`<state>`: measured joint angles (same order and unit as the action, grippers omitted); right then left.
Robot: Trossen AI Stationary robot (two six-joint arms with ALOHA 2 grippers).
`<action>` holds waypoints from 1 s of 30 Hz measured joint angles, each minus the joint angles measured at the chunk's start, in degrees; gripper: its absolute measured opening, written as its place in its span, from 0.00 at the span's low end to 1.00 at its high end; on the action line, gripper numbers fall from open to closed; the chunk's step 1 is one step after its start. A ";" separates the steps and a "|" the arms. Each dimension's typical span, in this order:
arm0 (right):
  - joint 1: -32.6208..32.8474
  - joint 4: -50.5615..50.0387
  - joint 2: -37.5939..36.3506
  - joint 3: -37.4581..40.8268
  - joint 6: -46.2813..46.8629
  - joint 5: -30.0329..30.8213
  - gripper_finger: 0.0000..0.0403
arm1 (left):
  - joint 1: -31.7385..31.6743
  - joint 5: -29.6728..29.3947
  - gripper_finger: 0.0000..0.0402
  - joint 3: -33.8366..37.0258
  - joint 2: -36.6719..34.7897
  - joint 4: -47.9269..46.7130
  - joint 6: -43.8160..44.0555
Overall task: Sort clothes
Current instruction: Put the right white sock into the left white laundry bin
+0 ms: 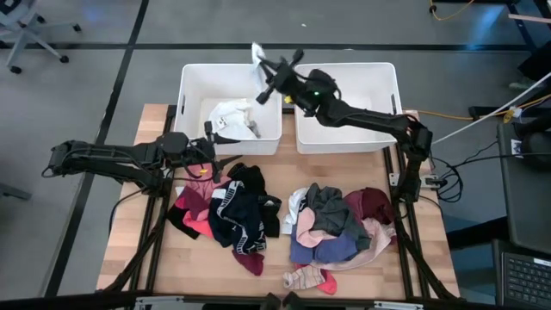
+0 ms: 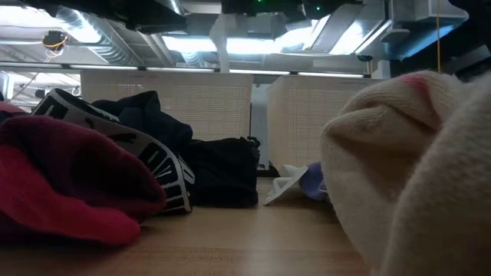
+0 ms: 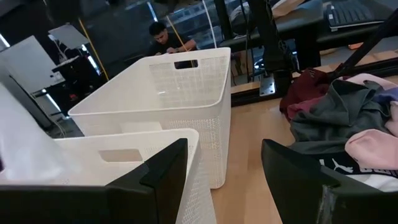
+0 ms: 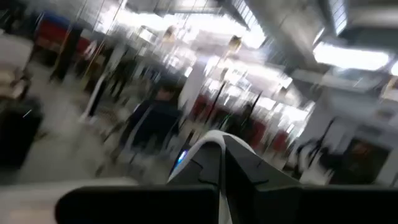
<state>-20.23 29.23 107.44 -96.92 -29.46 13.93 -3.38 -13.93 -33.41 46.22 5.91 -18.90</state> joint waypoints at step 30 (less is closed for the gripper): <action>7.14 -44.34 -8.05 0.00 9.28 1.49 0.67 | 0.02 0.01 0.48 0.04 0.00 -0.95 -0.51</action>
<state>-13.09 -15.11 99.38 -96.92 -20.18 15.41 -3.36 -13.93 -33.36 46.22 4.97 -19.40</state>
